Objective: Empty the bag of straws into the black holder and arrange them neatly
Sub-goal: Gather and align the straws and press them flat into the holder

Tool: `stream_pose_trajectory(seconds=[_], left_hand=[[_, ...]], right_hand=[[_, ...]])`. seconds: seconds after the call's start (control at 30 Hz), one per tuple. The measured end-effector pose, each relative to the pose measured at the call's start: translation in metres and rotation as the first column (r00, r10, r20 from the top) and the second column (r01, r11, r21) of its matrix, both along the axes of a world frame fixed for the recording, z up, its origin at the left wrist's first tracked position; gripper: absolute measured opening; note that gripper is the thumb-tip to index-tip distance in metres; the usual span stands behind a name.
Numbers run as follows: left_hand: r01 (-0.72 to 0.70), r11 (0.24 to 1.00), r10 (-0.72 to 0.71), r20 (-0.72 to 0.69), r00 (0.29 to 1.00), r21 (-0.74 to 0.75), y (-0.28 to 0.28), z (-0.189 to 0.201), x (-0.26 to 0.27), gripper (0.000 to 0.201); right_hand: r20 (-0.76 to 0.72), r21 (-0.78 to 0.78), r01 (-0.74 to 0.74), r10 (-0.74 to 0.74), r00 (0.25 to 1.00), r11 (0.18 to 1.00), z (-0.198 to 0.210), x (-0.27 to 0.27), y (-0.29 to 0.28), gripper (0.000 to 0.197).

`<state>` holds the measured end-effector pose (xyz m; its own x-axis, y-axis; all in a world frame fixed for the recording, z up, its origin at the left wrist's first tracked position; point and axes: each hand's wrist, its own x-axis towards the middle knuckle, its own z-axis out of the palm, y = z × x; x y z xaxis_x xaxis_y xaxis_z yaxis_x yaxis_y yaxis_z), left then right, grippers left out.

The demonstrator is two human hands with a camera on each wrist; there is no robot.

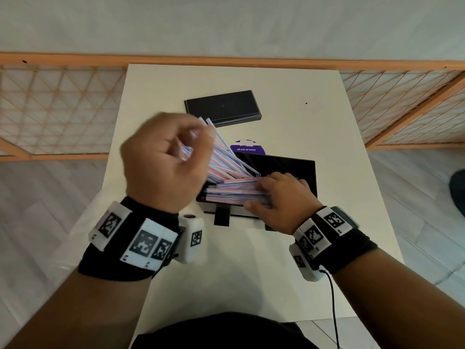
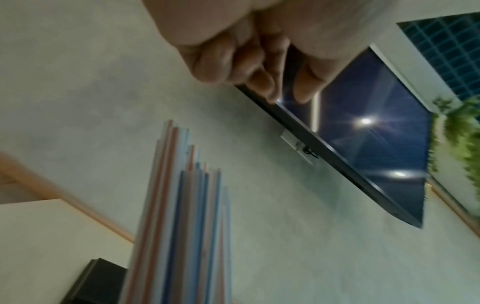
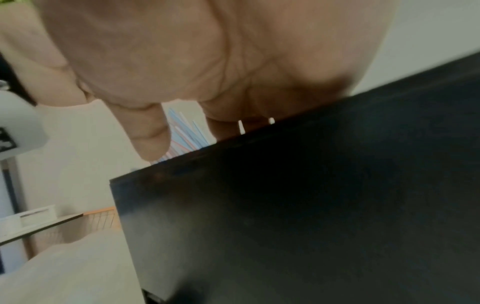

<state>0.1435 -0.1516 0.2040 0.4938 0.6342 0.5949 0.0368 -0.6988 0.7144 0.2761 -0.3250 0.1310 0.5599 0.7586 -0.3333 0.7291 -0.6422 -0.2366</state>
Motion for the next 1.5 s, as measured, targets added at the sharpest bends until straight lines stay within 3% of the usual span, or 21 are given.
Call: stream_pose_trajectory(seconds=[0.1,0.17,0.27,0.37,0.43,0.57,0.67,0.83,0.97,1.03,1.17,1.27,1.37,1.43,1.5], left_hand=[[-0.123,0.965,0.148,0.095,0.984,-0.233,0.016,-0.005,-0.002,0.022],[-0.142,0.885,0.211,0.111,0.971,-0.443,0.024,-0.013,0.0,0.032],[-0.138,0.651,0.269,0.057,0.961,-0.746,0.026,-0.035,0.008,0.044],[-0.047,0.404,0.236,0.054,0.97,-0.914,0.019,-0.054,0.017,0.062],[0.023,0.341,0.195,0.095,0.976,-0.94,0.012,-0.062,0.019,0.078],[0.129,0.388,0.086,0.175,0.981,-0.913,-0.001,-0.066,0.023,0.084],[0.115,0.406,0.081,0.161,0.984,-0.907,-0.006,-0.063,0.028,0.072],[0.064,0.442,0.057,0.099,0.993,-0.895,-0.008,-0.072,0.031,0.062],[0.053,0.445,0.053,0.085,0.995,-0.894,-0.008,-0.076,0.033,0.061],[0.071,0.437,0.051,0.103,0.993,-0.897,-0.006,-0.076,0.035,0.062],[0.176,0.424,-0.021,0.184,0.983,-0.889,0.005,-0.073,0.041,0.079],[0.245,0.401,-0.122,0.213,0.969,-0.883,0.013,-0.071,0.043,0.087],[0.264,0.426,-0.195,0.197,0.961,-0.865,0.013,-0.069,0.045,0.071],[0.284,0.468,-0.268,0.172,0.948,-0.837,0.007,-0.066,0.046,0.053],[0.321,0.483,-0.354,0.153,0.923,-0.815,-0.001,-0.063,0.046,0.048]], right_hand=[[0.011,0.032,0.039,-0.04,0.999,0.999,0.0,0.0,0.002,0.058],[-0.001,0.093,0.072,-0.072,0.997,0.993,0.0,0.003,0.005,0.054],[-0.073,0.042,0.041,-0.037,0.997,0.998,0.0,0.007,0.014,0.07],[-0.128,-0.112,0.016,-0.03,0.991,0.994,-0.001,0.007,0.023,0.067],[-0.095,-0.138,0.011,-0.024,0.995,0.99,0.0,0.01,0.026,0.061],[-0.056,-0.16,-0.002,-0.007,0.998,0.987,0.004,0.015,0.03,0.054],[-0.046,-0.211,0.008,-0.019,0.999,0.977,0.004,0.017,0.034,0.053],[-0.128,-0.125,0.057,-0.073,0.989,0.991,-0.001,0.014,0.035,0.049],[-0.146,-0.116,0.091,-0.108,0.983,0.989,-0.007,0.01,0.033,0.072],[-0.191,-0.108,0.071,-0.091,0.977,0.992,-0.012,0.004,0.032,0.084],[-0.205,0.003,0.069,-0.067,0.976,0.998,-0.015,-0.003,0.032,0.07],[-0.222,0.062,0.204,-0.186,0.957,0.977,-0.014,-0.002,0.035,0.064],[-0.253,0.067,0.343,-0.317,0.914,0.937,-0.017,0.002,0.04,0.061],[-0.266,0.079,0.326,-0.296,0.917,0.942,-0.019,0.0,0.043,0.06],[-0.278,0.098,0.308,-0.271,0.922,0.946,-0.02,-0.004,0.046,0.063]])
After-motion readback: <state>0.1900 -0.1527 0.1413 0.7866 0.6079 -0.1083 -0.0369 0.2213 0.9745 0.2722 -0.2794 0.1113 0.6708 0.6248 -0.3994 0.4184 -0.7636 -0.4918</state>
